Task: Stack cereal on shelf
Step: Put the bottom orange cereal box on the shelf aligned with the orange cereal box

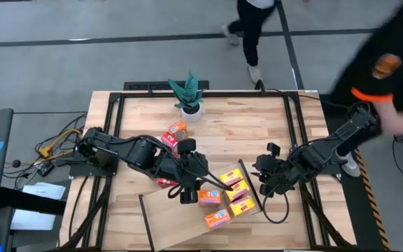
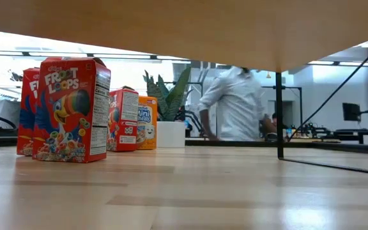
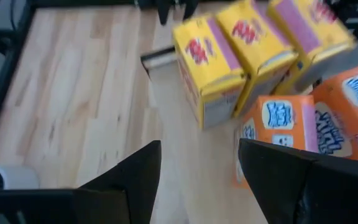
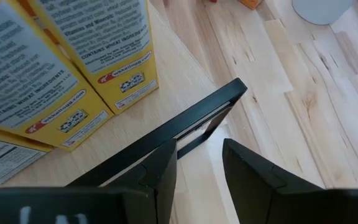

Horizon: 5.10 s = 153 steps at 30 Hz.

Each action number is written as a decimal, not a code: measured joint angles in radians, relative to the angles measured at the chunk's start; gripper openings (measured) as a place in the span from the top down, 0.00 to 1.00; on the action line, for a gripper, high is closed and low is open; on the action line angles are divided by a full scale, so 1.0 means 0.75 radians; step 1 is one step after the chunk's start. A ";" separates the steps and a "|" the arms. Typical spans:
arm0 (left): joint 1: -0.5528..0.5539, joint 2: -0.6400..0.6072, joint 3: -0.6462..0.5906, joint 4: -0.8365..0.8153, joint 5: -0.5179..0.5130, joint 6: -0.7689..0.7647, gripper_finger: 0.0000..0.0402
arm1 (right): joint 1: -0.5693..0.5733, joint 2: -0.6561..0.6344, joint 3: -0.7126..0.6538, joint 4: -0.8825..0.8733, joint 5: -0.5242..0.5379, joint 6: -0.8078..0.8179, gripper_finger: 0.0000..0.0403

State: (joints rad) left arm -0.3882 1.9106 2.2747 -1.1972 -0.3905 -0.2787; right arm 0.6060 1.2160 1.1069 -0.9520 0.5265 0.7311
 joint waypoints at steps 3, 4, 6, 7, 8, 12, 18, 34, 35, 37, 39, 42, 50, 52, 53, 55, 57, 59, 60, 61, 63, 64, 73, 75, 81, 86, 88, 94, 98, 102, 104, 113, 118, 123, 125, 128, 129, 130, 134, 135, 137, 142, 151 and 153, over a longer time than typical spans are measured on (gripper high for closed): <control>-0.013 0.001 -0.033 -0.022 0.001 -0.035 0.49 | 0.000 0.000 0.000 0.001 0.003 0.001 0.61; -0.018 0.001 -0.042 -0.028 -0.003 -0.041 0.49 | 0.000 0.000 0.000 0.002 0.003 0.001 0.61; -0.025 -0.002 -0.073 -0.031 -0.007 -0.061 0.49 | 0.000 0.000 0.000 0.005 0.003 0.001 0.61; -0.027 0.000 -0.092 -0.033 0.001 -0.073 0.49 | 0.000 0.000 0.000 0.008 0.003 0.001 0.60; -0.028 0.002 -0.108 -0.036 0.012 -0.089 0.49 | 0.000 0.000 0.000 0.008 0.003 0.001 0.60; -0.046 0.002 -0.131 -0.030 0.014 -0.153 0.49 | 0.000 0.000 0.000 0.009 0.003 0.001 0.60; -0.067 0.002 -0.133 -0.025 0.016 -0.224 0.49 | 0.000 0.000 0.000 0.009 0.003 0.001 0.62; -0.068 0.002 -0.133 0.037 0.065 -0.291 0.49 | 0.000 0.000 0.000 0.009 0.003 0.001 0.60; -0.068 0.002 -0.133 0.023 0.059 -0.286 0.49 | 0.000 0.000 0.000 0.010 0.003 0.001 0.60; -0.068 -0.003 -0.133 -0.022 0.020 -0.288 0.49 | 0.000 0.000 0.000 0.010 0.003 0.001 0.60; -0.068 -0.011 -0.132 -0.071 -0.033 -0.297 0.49 | 0.000 0.000 0.000 0.010 0.003 0.002 0.61; -0.078 -0.017 -0.132 -0.118 -0.096 -0.294 0.49 | 0.000 0.000 0.000 0.016 0.003 0.002 0.62; -0.100 -0.018 -0.132 -0.106 -0.126 -0.322 0.49 | 0.000 0.000 0.000 0.024 0.003 0.002 0.63; -0.102 -0.018 -0.132 -0.123 -0.129 -0.342 0.49 | 0.000 0.000 0.000 0.024 0.003 0.002 0.62; -0.105 -0.018 -0.132 -0.132 -0.133 -0.345 0.49 | 0.000 0.000 0.000 0.024 0.003 0.002 0.62; -0.113 -0.018 -0.132 -0.147 -0.154 -0.347 0.49 | 0.000 0.000 0.000 0.024 0.003 0.002 0.61; -0.122 -0.017 -0.132 -0.154 -0.186 -0.344 0.49 | 0.000 0.000 0.000 0.024 0.003 0.002 0.61; -0.131 -0.017 -0.138 -0.170 -0.221 -0.346 0.49 | 0.000 0.000 0.000 0.025 0.003 0.002 0.60; -0.134 -0.017 -0.152 -0.160 -0.234 -0.350 0.49 | 0.000 0.000 0.000 0.025 0.003 0.002 0.60; -0.138 -0.017 -0.166 -0.154 -0.236 -0.355 0.49 | 0.000 0.000 0.000 0.025 0.003 0.002 0.60; -0.148 -0.015 -0.202 -0.145 -0.231 -0.369 0.49 | 0.000 0.000 0.000 0.025 0.002 0.002 0.61; -0.152 -0.015 -0.224 -0.121 -0.231 -0.373 0.49 | 0.000 0.000 0.000 0.025 0.001 0.002 0.61; -0.165 -0.014 -0.308 0.010 -0.255 -0.354 0.49 | 0.000 0.000 0.000 0.027 -0.002 0.002 0.63; -0.165 -0.014 -0.307 0.024 -0.238 -0.355 0.49 | 0.000 0.000 0.000 0.028 -0.002 0.003 0.62; -0.169 -0.014 -0.306 0.057 -0.182 -0.379 0.49 | 0.000 0.000 0.000 0.029 -0.002 0.003 0.61; -0.172 -0.014 -0.306 0.073 -0.148 -0.382 0.49 | 0.000 0.000 0.000 0.029 -0.002 0.003 0.60; -0.175 -0.014 -0.306 0.088 -0.147 -0.378 0.49 | 0.000 0.000 0.000 0.029 -0.003 0.003 0.61; -0.178 -0.015 -0.306 -0.020 -0.253 -0.346 0.49 | 0.000 0.000 0.000 0.029 -0.002 0.003 0.63; -0.175 -0.031 -0.306 -0.088 -0.305 -0.349 0.49 | 0.004 0.000 0.000 0.029 -0.003 0.004 0.63; -0.175 -0.037 -0.306 -0.053 -0.351 -0.276 0.49 | 0.004 0.000 0.000 0.031 -0.003 0.005 0.63; -0.167 -0.037 -0.306 -0.011 -0.349 -0.230 0.49 | 0.004 0.000 0.000 0.032 -0.003 0.005 0.62; -0.079 -0.037 -0.306 0.134 -0.250 -0.018 0.49 | 0.003 0.000 0.000 0.041 -0.003 0.004 0.61; -0.044 -0.037 -0.306 0.148 -0.123 0.017 0.49 | 0.003 0.000 0.000 0.060 -0.003 0.004 0.63; -0.041 -0.037 -0.306 0.153 -0.074 0.008 0.49 | 0.003 0.000 0.000 0.068 -0.003 0.004 0.64; -0.041 -0.037 -0.306 0.156 -0.038 0.005 0.49 | 0.003 -0.001 0.000 0.068 -0.003 0.004 0.64; -0.041 -0.037 -0.306 0.156 0.006 -0.009 0.49 | 0.003 0.000 0.000 0.068 -0.003 0.002 0.64; -0.041 -0.037 -0.306 0.159 0.013 -0.009 0.49 | 0.003 0.000 0.000 0.068 -0.003 0.001 0.64; -0.041 -0.037 -0.306 0.166 0.018 -0.009 0.49 | 0.003 0.000 0.000 0.068 -0.003 0.000 0.64; -0.043 -0.037 -0.306 0.190 0.033 -0.025 0.49 | 0.002 0.000 0.000 0.067 -0.003 -0.009 0.63; -0.042 -0.037 -0.306 0.195 0.047 -0.031 0.49 | 0.002 0.000 0.000 0.067 -0.003 -0.009 0.62; -0.043 -0.037 -0.306 0.196 0.061 -0.040 0.49 | 0.001 0.000 0.000 0.066 -0.002 -0.010 0.62; -0.043 -0.037 -0.306 0.200 0.080 -0.058 0.49 | 0.002 0.000 0.000 0.065 -0.002 -0.011 0.61; -0.043 -0.037 -0.305 0.193 0.097 -0.058 0.49 | 0.002 0.000 0.000 0.064 -0.002 -0.013 0.64; -0.043 -0.037 -0.302 0.168 0.096 -0.063 0.49 | 0.002 0.000 0.000 0.063 -0.002 -0.013 0.64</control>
State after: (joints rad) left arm -0.4202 1.8832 2.0482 -1.0711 -0.3183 -0.3262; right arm 0.6071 1.2157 1.1069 -0.9044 0.5247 0.7210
